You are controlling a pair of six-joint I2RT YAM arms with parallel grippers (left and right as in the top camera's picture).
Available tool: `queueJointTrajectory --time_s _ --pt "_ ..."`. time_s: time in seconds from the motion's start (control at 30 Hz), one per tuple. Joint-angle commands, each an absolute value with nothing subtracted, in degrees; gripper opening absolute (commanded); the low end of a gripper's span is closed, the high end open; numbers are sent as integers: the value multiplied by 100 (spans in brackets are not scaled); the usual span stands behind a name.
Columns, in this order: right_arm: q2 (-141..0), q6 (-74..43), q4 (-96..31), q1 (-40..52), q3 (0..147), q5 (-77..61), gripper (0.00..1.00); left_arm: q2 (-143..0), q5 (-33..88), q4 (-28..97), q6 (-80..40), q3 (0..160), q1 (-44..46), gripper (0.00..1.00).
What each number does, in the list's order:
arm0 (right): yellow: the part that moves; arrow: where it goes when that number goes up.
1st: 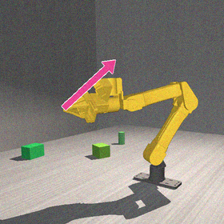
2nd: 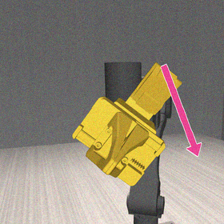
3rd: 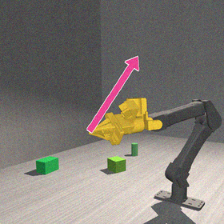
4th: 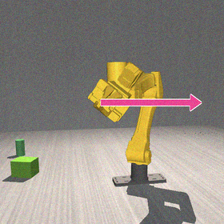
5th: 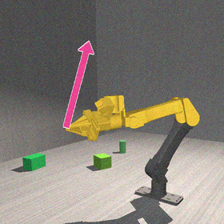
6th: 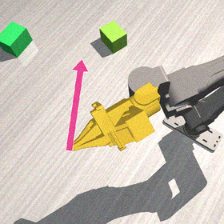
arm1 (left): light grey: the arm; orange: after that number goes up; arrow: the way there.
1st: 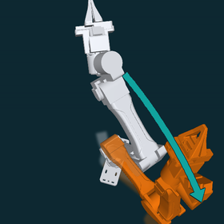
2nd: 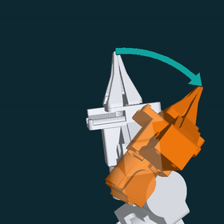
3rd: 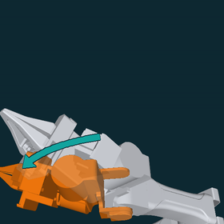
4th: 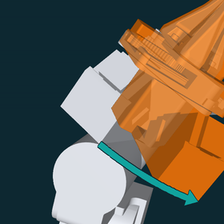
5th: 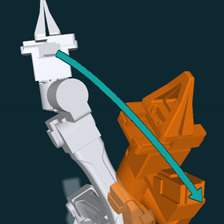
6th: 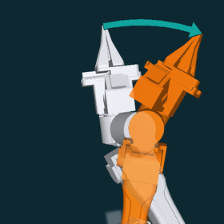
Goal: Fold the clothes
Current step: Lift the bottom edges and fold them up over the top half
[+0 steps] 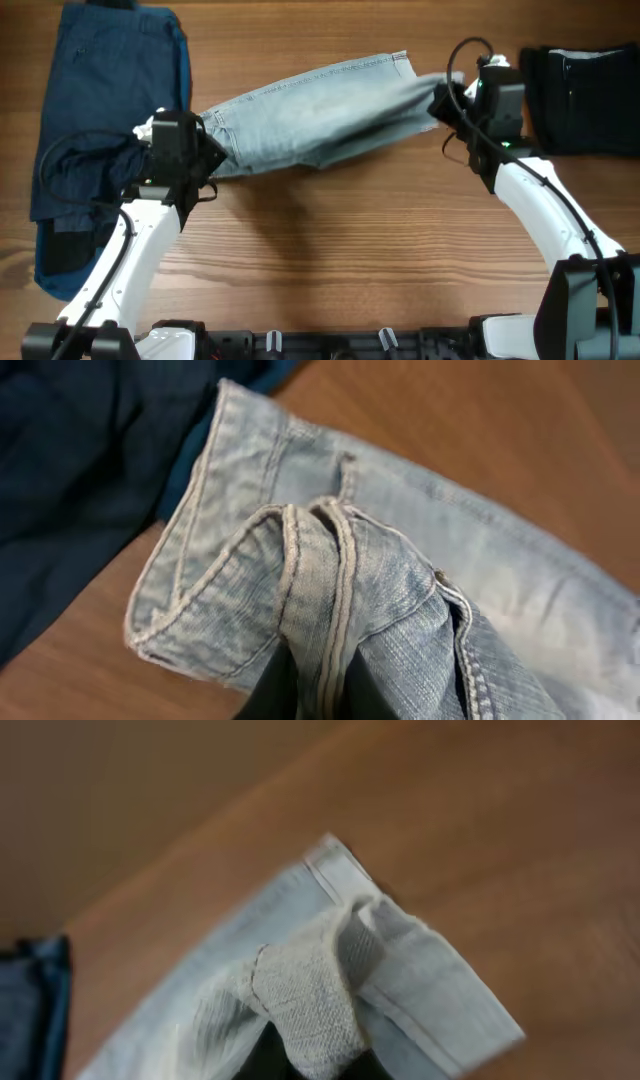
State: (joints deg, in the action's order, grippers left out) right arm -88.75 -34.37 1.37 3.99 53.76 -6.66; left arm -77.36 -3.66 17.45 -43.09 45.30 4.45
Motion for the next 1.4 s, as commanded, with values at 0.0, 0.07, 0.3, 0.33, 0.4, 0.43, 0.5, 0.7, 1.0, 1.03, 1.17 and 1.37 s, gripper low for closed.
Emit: queueJointTrajectory --time_s 0.0,0.07,0.3,0.33,0.4,0.43,0.5,0.7,1.0,1.03,1.17,1.37 --pt "-9052 -3448 495 434 5496 -685 4 -7732 -801 1428 -4423 4619 434 4" --pt "-9207 -3454 775 489 5496 -687 4 -7752 -950 1389 -4421 4619 434 4" --pt "-9758 -3865 930 869 5498 -528 4 -7942 -1103 1435 -4418 4619 434 4" --pt "-9710 -3929 808 873 5507 -510 4 -7940 -1103 1444 -4416 4619 434 4" --pt "-9568 -4060 397 871 5575 -489 4 -7940 -1100 1496 -4418 4619 434 4" --pt "-9498 -4058 165 871 5638 -486 4 -7940 -1100 1529 -4418 4619 434 4" --pt "-9369 -4051 -303 871 5815 -486 4 -7940 -1100 1612 -4421 4619 434 4" --pt "-8962 -3874 -1402 871 6388 -419 4 -7754 -1098 1791 -4418 4639 423 4" --pt "-8945 -4080 -3083 816 7083 -292 4 -7028 -1146 2202 -4377 4731 423 4" --pt "-8945 -4117 -3242 777 7083 -292 4 -7026 -1168 2263 -4377 4731 423 4" --pt "-8945 -4156 -3741 554 7083 -296 4 -7028 -1269 2427 -4377 4729 423 4" --pt "-9024 -4132 -3535 495 7083 -294 4 -7155 -1660 2414 -4381 4727 423 4"
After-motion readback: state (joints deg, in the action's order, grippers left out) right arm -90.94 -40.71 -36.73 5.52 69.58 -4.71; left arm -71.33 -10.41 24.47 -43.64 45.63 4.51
